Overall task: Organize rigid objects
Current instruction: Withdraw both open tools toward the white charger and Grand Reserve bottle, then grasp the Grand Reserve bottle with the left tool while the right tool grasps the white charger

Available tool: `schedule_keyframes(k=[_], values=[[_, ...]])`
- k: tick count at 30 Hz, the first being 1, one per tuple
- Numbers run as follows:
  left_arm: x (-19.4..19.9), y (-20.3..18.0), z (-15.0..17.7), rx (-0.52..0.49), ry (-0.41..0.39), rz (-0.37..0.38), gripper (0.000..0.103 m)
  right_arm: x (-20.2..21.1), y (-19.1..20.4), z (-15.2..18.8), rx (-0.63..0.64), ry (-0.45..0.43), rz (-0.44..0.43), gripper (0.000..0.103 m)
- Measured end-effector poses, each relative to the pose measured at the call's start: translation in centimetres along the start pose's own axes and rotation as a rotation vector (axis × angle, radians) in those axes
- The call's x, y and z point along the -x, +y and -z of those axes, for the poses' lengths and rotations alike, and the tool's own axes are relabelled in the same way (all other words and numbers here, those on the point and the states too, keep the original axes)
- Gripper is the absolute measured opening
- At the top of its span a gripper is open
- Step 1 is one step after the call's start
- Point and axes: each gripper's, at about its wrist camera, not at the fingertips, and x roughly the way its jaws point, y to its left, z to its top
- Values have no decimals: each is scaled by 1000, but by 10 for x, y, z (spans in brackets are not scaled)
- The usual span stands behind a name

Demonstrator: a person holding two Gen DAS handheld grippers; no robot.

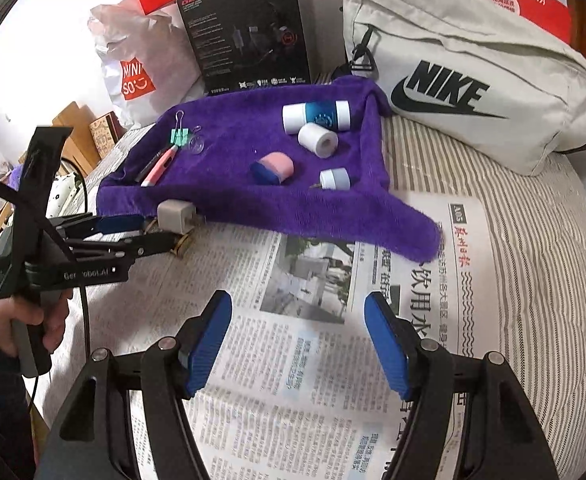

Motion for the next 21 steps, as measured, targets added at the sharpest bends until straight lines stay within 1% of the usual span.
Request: schedule_keyframes(k=[5,7,10,14,17,19,21], values=[[-1,-10,-3,1,8,-42,73,-4,-7,3,-2,5,-27,68],[-4,-14,-5,3,19,-57,78,-7,-10,5,-6,11,-45,68],[-7,-21,-6,-6,27,-94,81,-10,-13,7,-4,15,-56,68],[-13,-25,-7,-9,39,-135,81,-11,-17,9,-9,16,-66,68],[-10,-22,-2,-2,26,-136,81,-12,-21,10,-19,21,-71,68],[-7,-17,3,6,23,-121,81,-11,-22,11,-20,16,-71,68],[-3,-13,9,-8,19,-110,81,-11,-22,11,-21,17,-69,68]])
